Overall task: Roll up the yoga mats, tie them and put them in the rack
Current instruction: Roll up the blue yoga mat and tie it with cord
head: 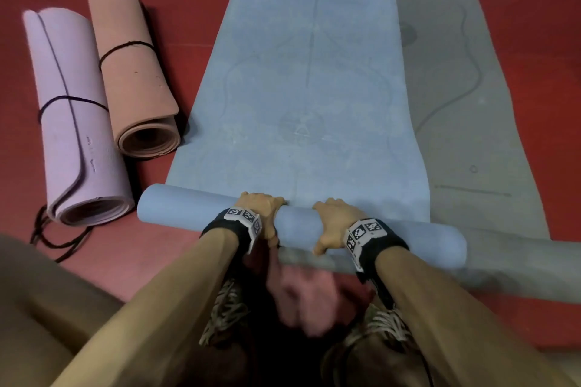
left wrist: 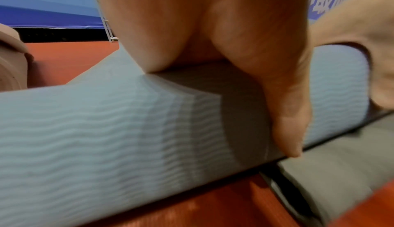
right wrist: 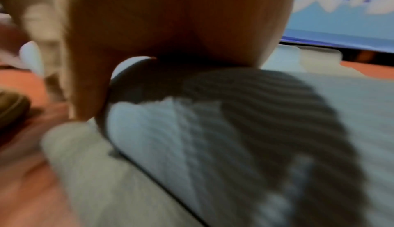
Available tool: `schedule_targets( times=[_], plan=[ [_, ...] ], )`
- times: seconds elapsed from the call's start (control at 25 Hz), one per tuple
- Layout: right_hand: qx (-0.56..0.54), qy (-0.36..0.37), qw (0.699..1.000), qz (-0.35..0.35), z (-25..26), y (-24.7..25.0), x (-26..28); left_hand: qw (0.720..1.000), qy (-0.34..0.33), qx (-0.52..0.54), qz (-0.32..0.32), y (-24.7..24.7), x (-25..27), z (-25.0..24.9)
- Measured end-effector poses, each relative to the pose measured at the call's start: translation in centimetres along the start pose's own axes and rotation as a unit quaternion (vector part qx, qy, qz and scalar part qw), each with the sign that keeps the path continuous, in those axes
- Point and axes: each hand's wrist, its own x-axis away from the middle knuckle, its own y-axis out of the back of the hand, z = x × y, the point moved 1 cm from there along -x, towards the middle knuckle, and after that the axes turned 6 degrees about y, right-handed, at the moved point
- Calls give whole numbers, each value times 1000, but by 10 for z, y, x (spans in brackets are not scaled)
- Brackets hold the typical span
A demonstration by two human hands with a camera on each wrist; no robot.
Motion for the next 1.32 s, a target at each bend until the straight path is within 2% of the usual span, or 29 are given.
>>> schedule_targets(
  times=[0.08, 0.16, 0.24, 0.32, 0.4, 0.52, 0.6, 0.76, 0.96, 1.08, 1.2, 1.32],
  plan=[
    [84, 29, 994, -61, 4, -7, 11, 998, 38, -26, 46, 10, -5, -9],
    [122, 32, 987, -101, 10, -14, 18, 995, 39, -40, 77, 15, -12, -17],
    [111, 21, 988, -109, 12, -15, 17, 994, 32, -45, 89, 14, -14, -17],
    [78, 14, 993, -85, 11, -10, 12, 995, 9, -9, 96, 11, -14, -8],
    [48, 4, 998, -39, 8, 0, 7, 998, -12, 20, 58, 4, -11, 1],
    [-15, -26, 999, 29, 0, 12, -4, 996, -48, 38, -64, -14, -2, 9],
    [-42, -27, 997, 59, -4, 18, -12, 994, -56, 34, -93, -23, 3, 10],
    [-53, -27, 995, 74, -5, 16, -16, 994, -60, 32, -80, -20, -5, 8],
    [58, 12, 997, -44, 0, -2, 4, 998, -44, 35, -18, -4, -19, 9],
    [103, 11, 990, -93, 4, -10, 11, 999, -39, 23, -9, 2, -21, 6],
    [66, 2, 995, -69, 3, -3, 5, 998, -44, 42, -33, -8, -17, 9],
    [25, -9, 999, -23, -1, 8, -3, 994, -52, 37, -93, -21, -9, 10]
  ],
)
